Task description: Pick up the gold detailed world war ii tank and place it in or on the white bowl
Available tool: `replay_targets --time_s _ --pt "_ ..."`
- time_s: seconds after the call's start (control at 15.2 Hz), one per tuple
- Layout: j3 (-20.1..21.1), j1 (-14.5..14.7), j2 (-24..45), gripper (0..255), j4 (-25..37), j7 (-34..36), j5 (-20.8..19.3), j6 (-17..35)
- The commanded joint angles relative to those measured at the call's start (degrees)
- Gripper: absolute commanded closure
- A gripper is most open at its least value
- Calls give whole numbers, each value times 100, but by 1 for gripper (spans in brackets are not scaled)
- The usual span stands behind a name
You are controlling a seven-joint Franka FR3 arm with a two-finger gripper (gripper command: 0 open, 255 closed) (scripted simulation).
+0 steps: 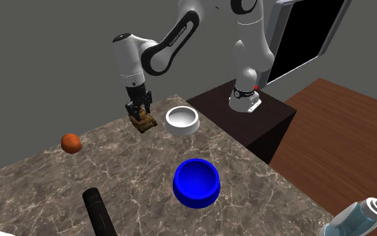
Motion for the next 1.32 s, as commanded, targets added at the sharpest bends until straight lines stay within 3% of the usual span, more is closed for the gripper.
replay_targets --time_s 0.0,1.19,1.25 --pt "-2 0 -79 255 58 16 -8 -133" --pt "-16 -9 -583 255 775 146 -64 -1349" --pt "-3 10 -815 255 480 170 -58 -1283"
